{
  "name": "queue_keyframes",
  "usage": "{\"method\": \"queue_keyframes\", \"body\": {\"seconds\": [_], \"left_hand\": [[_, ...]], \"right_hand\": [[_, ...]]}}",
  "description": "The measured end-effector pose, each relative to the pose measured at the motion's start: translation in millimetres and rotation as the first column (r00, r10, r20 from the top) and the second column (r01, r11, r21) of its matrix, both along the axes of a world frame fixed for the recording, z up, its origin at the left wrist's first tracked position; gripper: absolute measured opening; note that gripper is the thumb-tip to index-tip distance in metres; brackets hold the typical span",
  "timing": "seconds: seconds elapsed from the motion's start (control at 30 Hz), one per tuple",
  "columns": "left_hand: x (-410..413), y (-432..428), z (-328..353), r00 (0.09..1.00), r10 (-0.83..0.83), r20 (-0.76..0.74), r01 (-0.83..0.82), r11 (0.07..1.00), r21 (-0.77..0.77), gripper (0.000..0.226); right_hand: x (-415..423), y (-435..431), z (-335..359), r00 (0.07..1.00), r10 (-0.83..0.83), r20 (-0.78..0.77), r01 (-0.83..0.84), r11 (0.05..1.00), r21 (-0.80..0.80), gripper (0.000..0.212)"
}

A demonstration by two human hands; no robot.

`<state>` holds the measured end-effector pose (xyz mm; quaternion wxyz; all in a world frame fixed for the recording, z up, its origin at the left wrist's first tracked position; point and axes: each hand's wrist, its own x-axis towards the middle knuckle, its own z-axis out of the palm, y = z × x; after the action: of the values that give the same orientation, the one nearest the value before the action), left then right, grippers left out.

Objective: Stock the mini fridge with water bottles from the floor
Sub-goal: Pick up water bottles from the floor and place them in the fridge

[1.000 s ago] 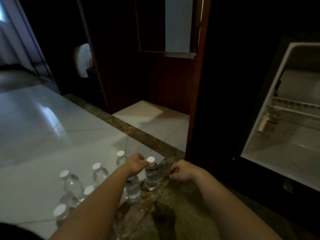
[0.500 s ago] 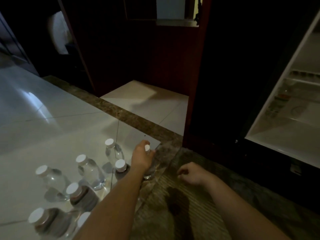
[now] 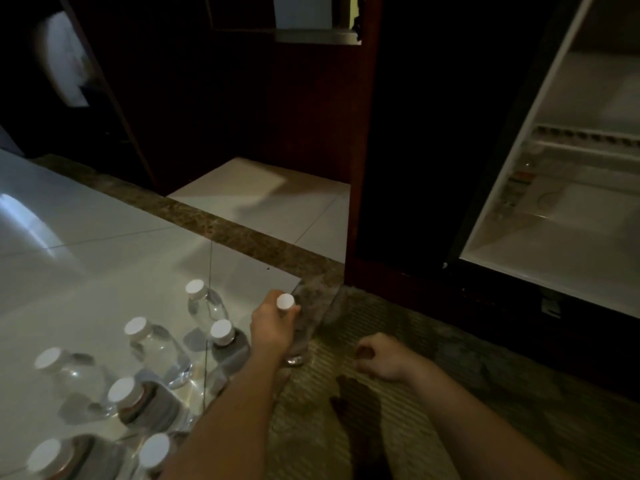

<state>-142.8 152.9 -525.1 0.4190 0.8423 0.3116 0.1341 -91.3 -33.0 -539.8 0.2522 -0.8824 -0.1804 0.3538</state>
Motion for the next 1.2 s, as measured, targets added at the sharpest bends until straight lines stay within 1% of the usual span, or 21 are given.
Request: {"method": "queue_keyframes", "body": {"seconds": [0.1, 0.17, 0.23, 0.3, 0.37, 0.47, 0.53, 0.63, 0.73, 0.83, 0.87, 1.0, 1.1, 1.17, 1.2], "left_hand": [[4, -21, 4, 0.995, -0.105, -0.004, 0.104, 0.993, -0.053, 0.021], [11, -39, 13, 0.982, -0.189, 0.02, 0.19, 0.978, -0.09, 0.021], [22, -58, 28, 0.952, -0.299, 0.065, 0.304, 0.949, -0.09, 0.022], [36, -81, 52, 0.891, -0.438, 0.116, 0.444, 0.895, -0.031, 0.025], [53, -104, 82, 0.808, -0.566, 0.162, 0.566, 0.823, 0.055, 0.031], [77, -133, 132, 0.71, -0.671, 0.214, 0.653, 0.741, 0.155, 0.034], [91, -150, 163, 0.662, -0.701, 0.265, 0.68, 0.71, 0.181, 0.033], [108, -178, 205, 0.61, -0.73, 0.308, 0.688, 0.681, 0.252, 0.032], [124, -205, 236, 0.535, -0.766, 0.357, 0.715, 0.635, 0.291, 0.029], [140, -221, 254, 0.489, -0.785, 0.381, 0.75, 0.601, 0.276, 0.026], [147, -225, 257, 0.48, -0.793, 0.375, 0.76, 0.59, 0.274, 0.025], [175, -244, 258, 0.478, -0.82, 0.314, 0.77, 0.564, 0.3, 0.027], [195, -253, 248, 0.435, -0.85, 0.297, 0.809, 0.514, 0.285, 0.017], [206, -257, 236, 0.464, -0.838, 0.288, 0.795, 0.537, 0.282, 0.012], [213, -258, 227, 0.484, -0.827, 0.286, 0.789, 0.554, 0.267, 0.014]], "right_hand": [[3, -18, 16, 0.998, -0.016, 0.061, 0.019, 0.999, -0.039, 0.044], [6, -34, 32, 0.993, -0.061, 0.097, 0.064, 0.998, -0.029, 0.056], [12, -49, 52, 0.983, -0.065, 0.171, 0.074, 0.996, -0.047, 0.068], [17, -66, 76, 0.968, -0.061, 0.245, 0.074, 0.996, -0.043, 0.074], [25, -84, 104, 0.947, -0.059, 0.315, 0.073, 0.997, -0.031, 0.073], [40, -114, 150, 0.923, -0.014, 0.384, 0.039, 0.998, -0.055, 0.069], [50, -133, 178, 0.902, -0.038, 0.43, 0.062, 0.997, -0.042, 0.071], [62, -158, 214, 0.867, -0.147, 0.476, 0.118, 0.989, 0.091, 0.071], [76, -177, 245, 0.849, -0.225, 0.478, 0.11, 0.96, 0.257, 0.061], [89, -192, 266, 0.84, -0.246, 0.484, 0.099, 0.946, 0.309, 0.052], [94, -196, 269, 0.831, -0.252, 0.496, 0.1, 0.945, 0.312, 0.049], [114, -209, 262, 0.767, -0.292, 0.572, 0.102, 0.935, 0.34, 0.053], [129, -213, 244, 0.734, -0.334, 0.591, 0.13, 0.924, 0.361, 0.05], [139, -217, 232, 0.734, -0.341, 0.588, 0.138, 0.922, 0.363, 0.051], [145, -219, 226, 0.735, -0.337, 0.588, 0.14, 0.925, 0.354, 0.053]]}}
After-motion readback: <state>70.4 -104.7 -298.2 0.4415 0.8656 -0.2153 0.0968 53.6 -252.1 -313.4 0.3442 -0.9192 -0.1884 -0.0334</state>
